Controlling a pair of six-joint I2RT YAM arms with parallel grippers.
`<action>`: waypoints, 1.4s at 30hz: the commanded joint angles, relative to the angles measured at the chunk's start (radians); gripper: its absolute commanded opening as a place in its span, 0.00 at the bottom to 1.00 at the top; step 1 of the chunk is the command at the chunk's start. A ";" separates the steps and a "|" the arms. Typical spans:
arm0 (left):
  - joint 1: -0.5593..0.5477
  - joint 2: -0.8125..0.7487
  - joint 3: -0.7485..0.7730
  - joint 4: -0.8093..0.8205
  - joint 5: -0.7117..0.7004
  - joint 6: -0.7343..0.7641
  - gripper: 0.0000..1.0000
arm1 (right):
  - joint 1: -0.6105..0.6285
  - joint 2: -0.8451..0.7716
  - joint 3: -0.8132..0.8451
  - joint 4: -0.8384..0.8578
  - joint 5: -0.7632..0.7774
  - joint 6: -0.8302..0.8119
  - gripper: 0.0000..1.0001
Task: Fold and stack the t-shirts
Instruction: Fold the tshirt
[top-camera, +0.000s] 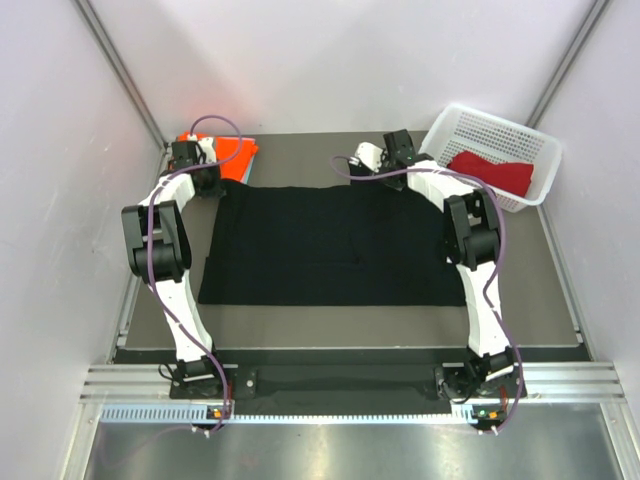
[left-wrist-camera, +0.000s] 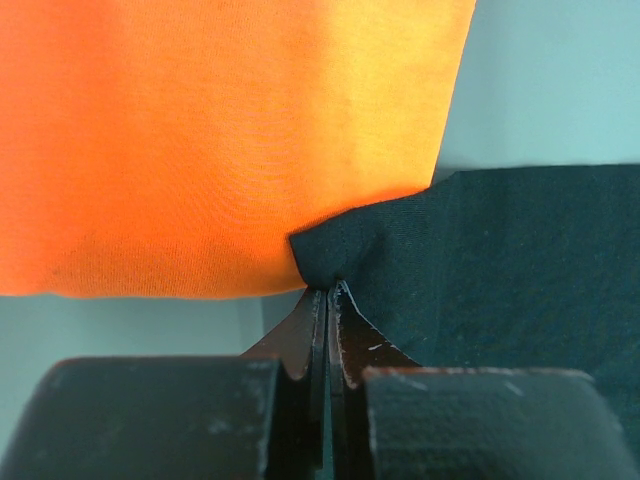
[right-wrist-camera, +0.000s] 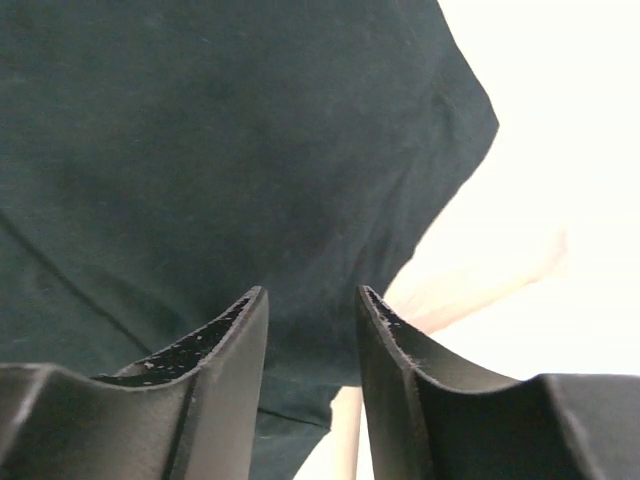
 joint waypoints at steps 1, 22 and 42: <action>-0.004 -0.005 0.019 0.035 0.027 -0.009 0.00 | 0.019 -0.098 0.003 -0.017 -0.093 0.019 0.42; -0.004 -0.003 0.021 0.037 -0.002 0.006 0.00 | 0.025 0.014 0.060 -0.118 -0.146 0.037 0.43; -0.006 -0.032 0.013 0.031 0.002 -0.015 0.00 | 0.025 0.074 0.115 -0.163 -0.114 0.103 0.00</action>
